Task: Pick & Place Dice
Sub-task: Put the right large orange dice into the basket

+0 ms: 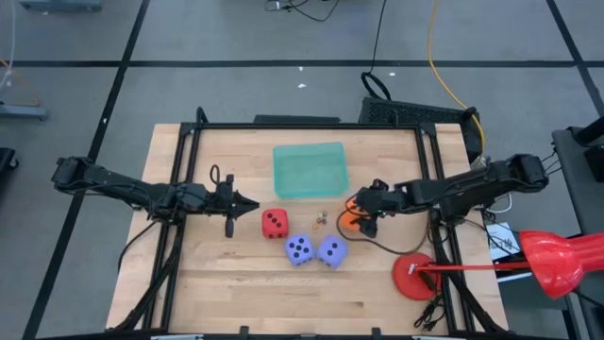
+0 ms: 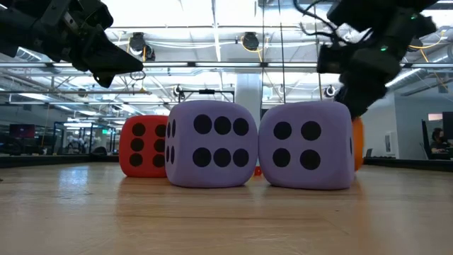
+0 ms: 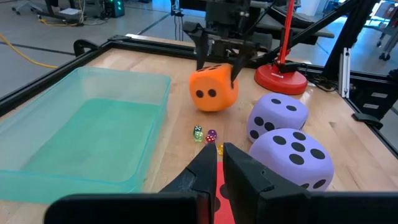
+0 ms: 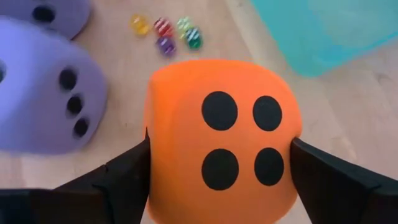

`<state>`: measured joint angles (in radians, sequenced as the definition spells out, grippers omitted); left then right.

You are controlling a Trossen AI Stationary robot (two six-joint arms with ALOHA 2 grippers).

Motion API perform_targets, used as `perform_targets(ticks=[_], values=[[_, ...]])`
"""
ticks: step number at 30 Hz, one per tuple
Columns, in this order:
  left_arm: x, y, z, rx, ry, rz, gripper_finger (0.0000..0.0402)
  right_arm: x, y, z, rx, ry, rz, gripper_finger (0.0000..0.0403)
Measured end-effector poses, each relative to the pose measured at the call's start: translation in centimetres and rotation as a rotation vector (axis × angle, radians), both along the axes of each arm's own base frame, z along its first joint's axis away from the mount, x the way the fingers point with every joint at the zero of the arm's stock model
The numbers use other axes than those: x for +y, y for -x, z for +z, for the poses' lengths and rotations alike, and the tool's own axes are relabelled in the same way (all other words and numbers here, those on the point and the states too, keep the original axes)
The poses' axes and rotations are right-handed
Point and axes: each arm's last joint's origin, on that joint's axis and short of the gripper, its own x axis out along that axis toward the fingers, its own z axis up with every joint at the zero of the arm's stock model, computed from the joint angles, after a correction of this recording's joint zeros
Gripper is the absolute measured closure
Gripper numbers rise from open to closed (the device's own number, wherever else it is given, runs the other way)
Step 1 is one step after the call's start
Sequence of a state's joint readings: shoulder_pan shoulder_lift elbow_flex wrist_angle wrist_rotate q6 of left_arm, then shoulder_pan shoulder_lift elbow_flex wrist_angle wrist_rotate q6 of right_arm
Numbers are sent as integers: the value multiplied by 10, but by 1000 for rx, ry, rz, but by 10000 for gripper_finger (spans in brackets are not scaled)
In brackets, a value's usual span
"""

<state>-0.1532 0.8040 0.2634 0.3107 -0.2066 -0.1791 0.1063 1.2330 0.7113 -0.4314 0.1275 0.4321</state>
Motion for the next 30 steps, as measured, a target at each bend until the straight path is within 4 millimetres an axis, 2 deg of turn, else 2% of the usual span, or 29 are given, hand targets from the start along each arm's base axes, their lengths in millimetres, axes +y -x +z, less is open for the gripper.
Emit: perform_targets(ticks=[4,9,19,24,26,30], values=[[0,0,0,-1,0,0,366,2,8,12,-50,14,17,82],[0,0,0,-2,0,1,366,2,9,22,-125,36,24,83],[0,0,0,-2,0,1,366,-6,-6,49,-426,108,58,83],[0,0,0,-2,0,1,366,-18,-12,70,-571,214,8,84],[0,0,0,-2,0,1,366,-28,-14,76,-567,276,-76,84],[0,0,0,-4,-7,0,366,-49,-26,80,-509,326,-125,84]])
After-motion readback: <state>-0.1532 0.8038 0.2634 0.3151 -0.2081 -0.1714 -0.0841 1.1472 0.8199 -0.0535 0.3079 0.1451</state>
